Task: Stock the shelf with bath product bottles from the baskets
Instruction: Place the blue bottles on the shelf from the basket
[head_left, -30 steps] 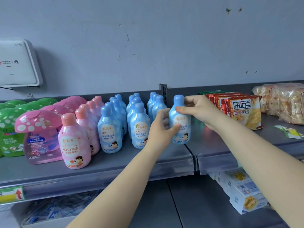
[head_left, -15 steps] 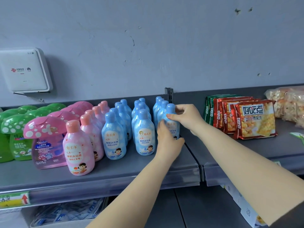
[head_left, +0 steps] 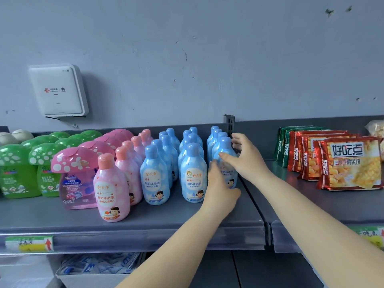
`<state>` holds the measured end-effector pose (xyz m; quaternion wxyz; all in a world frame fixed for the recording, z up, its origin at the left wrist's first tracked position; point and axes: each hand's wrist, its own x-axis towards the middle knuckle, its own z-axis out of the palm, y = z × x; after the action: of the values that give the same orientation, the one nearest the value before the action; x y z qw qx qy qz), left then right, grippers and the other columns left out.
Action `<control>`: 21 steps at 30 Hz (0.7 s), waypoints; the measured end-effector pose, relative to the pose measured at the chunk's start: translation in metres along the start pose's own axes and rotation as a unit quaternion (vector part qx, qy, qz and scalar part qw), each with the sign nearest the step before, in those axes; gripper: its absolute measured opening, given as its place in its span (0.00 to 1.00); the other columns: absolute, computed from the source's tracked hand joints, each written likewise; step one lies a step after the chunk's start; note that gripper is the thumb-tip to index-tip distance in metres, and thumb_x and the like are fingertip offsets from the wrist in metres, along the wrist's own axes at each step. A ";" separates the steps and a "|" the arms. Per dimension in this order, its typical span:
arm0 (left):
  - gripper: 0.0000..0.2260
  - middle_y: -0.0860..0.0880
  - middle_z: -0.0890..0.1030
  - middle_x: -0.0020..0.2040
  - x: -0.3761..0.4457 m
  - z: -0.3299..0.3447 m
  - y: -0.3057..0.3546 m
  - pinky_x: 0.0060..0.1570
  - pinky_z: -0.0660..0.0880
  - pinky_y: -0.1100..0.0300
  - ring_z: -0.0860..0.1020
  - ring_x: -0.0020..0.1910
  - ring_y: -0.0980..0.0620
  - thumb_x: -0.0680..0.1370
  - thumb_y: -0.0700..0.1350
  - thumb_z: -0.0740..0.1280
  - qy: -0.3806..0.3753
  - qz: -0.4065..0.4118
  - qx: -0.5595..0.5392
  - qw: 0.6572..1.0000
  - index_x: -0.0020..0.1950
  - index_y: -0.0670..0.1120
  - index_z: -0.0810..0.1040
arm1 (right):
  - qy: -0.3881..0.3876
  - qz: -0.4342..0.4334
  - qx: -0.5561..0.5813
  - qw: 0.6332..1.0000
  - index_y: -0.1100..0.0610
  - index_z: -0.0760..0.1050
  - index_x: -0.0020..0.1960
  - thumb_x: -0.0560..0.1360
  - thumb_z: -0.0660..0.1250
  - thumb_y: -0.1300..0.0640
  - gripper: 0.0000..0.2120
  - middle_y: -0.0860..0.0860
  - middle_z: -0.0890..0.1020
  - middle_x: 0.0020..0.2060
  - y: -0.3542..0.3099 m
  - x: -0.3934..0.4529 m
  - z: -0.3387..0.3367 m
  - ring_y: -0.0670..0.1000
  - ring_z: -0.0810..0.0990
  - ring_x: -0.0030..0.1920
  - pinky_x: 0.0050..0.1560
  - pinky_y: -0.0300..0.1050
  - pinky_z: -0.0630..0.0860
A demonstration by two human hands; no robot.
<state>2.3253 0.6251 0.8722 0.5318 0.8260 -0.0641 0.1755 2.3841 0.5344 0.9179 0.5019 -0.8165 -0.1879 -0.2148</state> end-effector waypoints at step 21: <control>0.06 0.61 0.77 0.46 -0.111 -0.226 -0.020 0.41 0.68 0.73 0.76 0.42 0.60 0.68 0.57 0.64 0.227 0.109 0.265 0.931 0.40 0.57 0.75 | -0.037 -0.318 -0.098 0.942 0.50 0.73 0.38 0.68 0.65 0.52 0.03 0.39 0.68 0.30 -0.111 -0.084 0.103 0.44 0.67 0.34 0.30 0.35 0.66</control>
<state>2.1781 0.8288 0.8995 0.2719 0.8627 0.0172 0.4261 2.2721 0.6669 0.9132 0.3173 -0.7666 -0.4343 -0.3507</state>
